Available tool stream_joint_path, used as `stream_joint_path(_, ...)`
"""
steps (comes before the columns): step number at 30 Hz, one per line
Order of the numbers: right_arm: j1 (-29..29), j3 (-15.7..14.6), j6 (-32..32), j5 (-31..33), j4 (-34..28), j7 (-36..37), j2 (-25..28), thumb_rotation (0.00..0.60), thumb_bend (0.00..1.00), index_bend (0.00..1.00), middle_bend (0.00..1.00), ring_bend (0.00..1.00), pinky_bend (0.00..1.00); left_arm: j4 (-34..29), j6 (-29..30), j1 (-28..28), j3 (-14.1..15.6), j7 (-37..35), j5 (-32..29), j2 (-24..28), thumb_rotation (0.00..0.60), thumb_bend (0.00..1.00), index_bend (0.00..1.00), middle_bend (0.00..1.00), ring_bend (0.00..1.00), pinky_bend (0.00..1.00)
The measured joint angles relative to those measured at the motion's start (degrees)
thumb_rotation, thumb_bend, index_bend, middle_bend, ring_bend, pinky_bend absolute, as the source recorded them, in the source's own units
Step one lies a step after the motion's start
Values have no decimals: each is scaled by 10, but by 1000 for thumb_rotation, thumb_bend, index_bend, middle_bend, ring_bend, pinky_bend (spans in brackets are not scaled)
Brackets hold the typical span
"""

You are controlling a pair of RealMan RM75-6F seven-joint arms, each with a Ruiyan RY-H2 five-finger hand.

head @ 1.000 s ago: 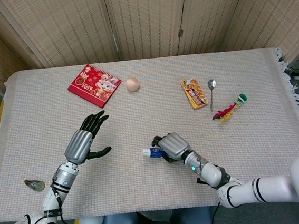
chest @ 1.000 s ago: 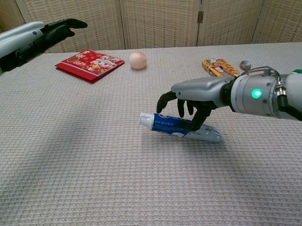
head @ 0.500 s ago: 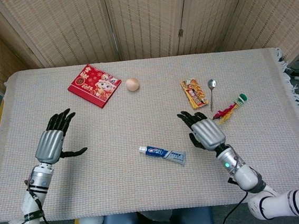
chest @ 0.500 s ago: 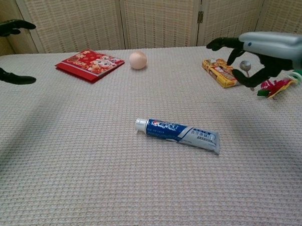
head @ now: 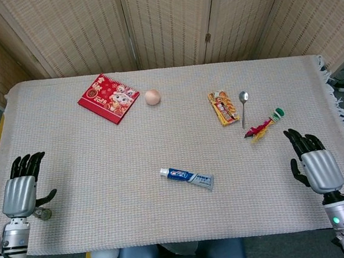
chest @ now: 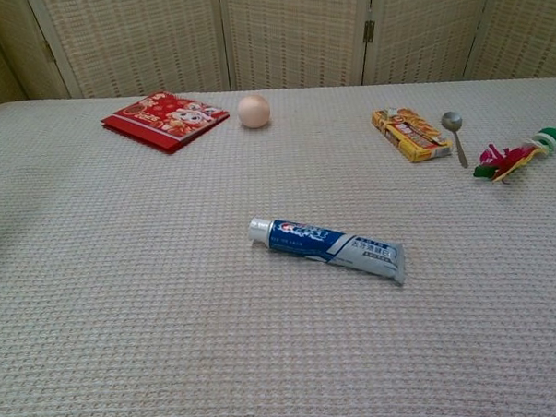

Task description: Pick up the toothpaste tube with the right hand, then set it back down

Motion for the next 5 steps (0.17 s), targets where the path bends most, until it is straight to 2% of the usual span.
stream_joint_path(3,-37,-5,32,-12,8,2,-5,600,579,54,89,133,25,-22,33,26,15,18,11,4,600,241,108,135,66,0)
stream_joint_path(5,-58,-8,42,-15,11,5,-9,600,547,35,48,99,0,-37,46,41,27,30,22,5,600,241,89,111,44,0)
